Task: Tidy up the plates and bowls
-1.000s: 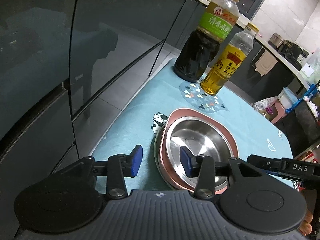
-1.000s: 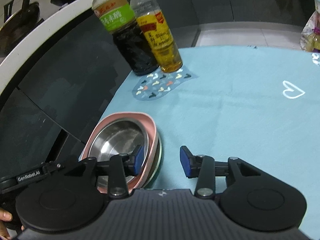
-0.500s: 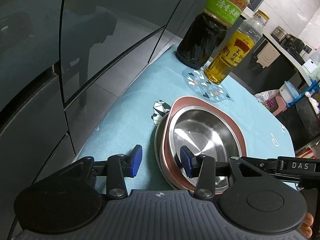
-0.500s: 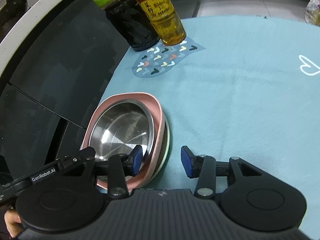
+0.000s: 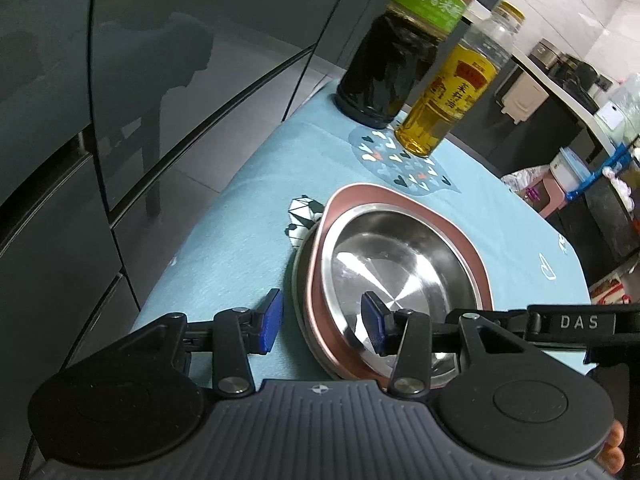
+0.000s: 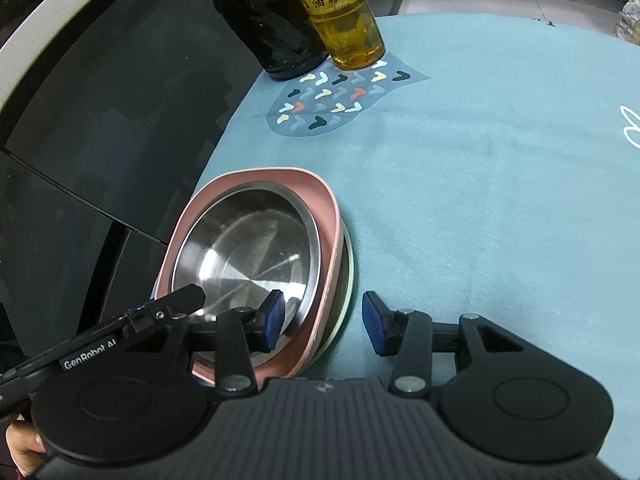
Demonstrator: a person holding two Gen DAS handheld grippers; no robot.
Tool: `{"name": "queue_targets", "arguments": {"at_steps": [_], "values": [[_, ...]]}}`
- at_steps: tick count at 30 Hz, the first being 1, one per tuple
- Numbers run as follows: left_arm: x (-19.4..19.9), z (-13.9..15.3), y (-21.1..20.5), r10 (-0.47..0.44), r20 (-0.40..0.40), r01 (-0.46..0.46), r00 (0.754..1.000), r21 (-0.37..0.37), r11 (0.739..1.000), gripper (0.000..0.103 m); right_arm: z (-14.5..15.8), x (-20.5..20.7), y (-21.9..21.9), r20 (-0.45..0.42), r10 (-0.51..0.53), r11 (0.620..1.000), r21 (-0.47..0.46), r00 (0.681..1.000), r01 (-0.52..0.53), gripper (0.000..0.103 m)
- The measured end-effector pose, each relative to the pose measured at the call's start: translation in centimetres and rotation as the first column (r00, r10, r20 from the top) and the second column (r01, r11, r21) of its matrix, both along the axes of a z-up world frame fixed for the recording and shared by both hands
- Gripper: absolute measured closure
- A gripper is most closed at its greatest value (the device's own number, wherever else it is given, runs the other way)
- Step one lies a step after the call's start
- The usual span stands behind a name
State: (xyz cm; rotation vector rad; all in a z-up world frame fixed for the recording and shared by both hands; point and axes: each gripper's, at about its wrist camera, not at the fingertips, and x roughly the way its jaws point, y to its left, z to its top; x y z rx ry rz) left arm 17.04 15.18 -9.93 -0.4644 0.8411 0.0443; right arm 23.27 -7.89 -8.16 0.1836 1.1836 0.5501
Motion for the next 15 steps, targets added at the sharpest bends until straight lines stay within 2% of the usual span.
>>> {"name": "queue_targets", "arguments": {"at_steps": [3,6,9,15], "values": [[-0.1,-0.1,-0.4,-0.020,0.016,0.020,1.000,0.010,1.000,0.062,0.0,-0.3,0.6,0.029,0.023,1.000,-0.021,0.999,-0.023,0.072],[-0.1,0.0,-0.7,-0.019,0.018,0.018,1.000,0.038,0.999,0.067,0.3,-1.1,1.6,0.089,0.061,0.995,-0.083,0.994,-0.054,0.078],[-0.3,0.0,-0.4,-0.011,0.014,0.011,1.000,0.015,1.000,0.068,0.4,-1.8,2.1,0.128,0.073,0.989,-0.136,0.989,-0.056,0.080],[-0.9,0.7,-0.6,-0.016,0.029,0.016,0.999,0.011,1.000,0.068,1.1,-1.9,1.3,0.132,0.042,0.994,-0.110,0.990,-0.027,0.080]]}}
